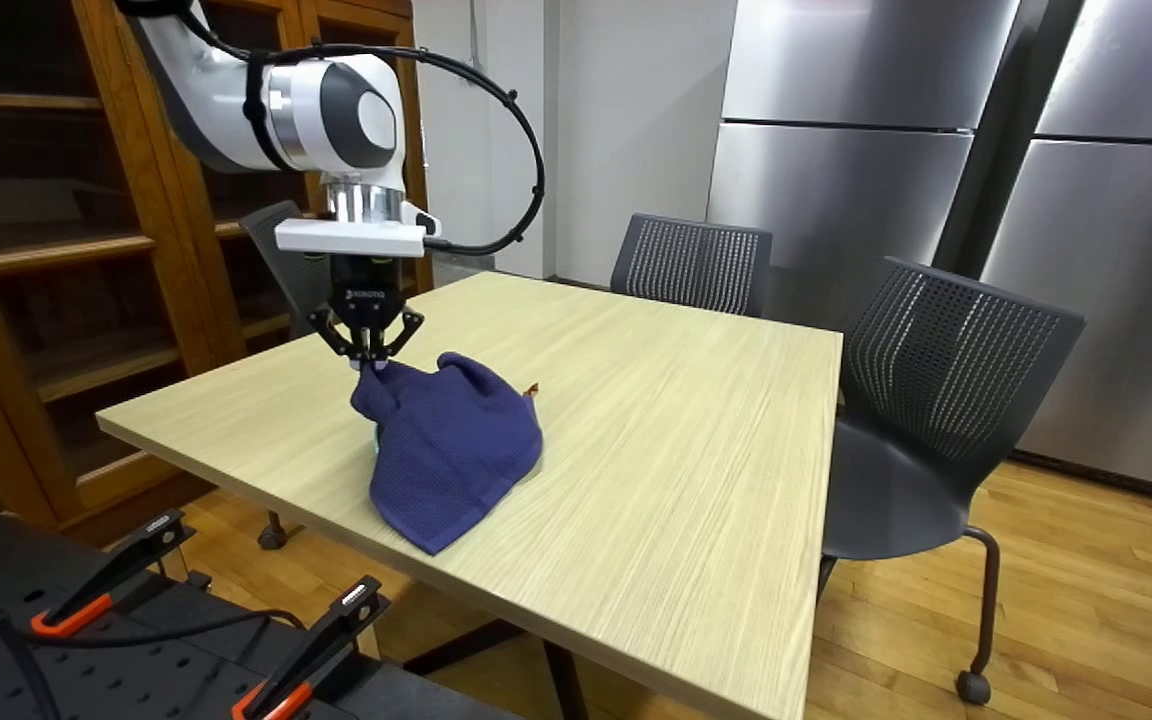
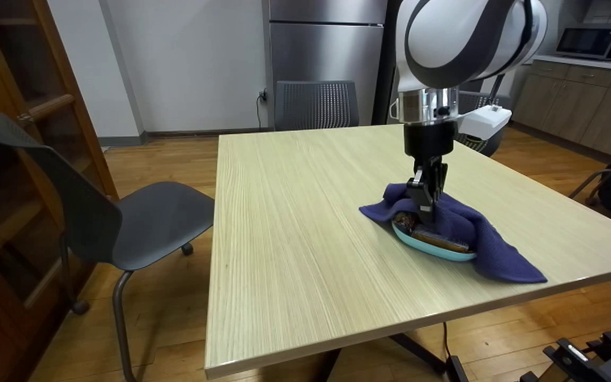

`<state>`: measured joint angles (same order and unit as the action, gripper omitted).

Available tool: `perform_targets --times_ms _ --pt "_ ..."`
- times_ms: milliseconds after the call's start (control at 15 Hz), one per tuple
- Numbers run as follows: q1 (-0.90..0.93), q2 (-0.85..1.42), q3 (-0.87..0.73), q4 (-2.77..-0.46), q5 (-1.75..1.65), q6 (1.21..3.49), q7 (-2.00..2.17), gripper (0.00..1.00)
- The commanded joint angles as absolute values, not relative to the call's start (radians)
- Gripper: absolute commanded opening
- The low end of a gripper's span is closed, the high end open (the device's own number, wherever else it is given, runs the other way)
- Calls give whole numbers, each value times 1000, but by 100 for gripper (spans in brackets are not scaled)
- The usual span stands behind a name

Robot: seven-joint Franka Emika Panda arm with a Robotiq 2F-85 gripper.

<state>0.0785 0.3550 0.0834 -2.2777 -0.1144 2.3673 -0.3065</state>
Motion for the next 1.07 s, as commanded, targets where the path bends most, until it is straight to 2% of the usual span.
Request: perform_targets --times_ms 0,400,1000 --pt "38 335 121 -2250 -55 2250 -399 1" --pt "57 381 103 -2218 -73 2269 -334 1" --pt "54 439 127 -2174 -66 2163 -378 1"
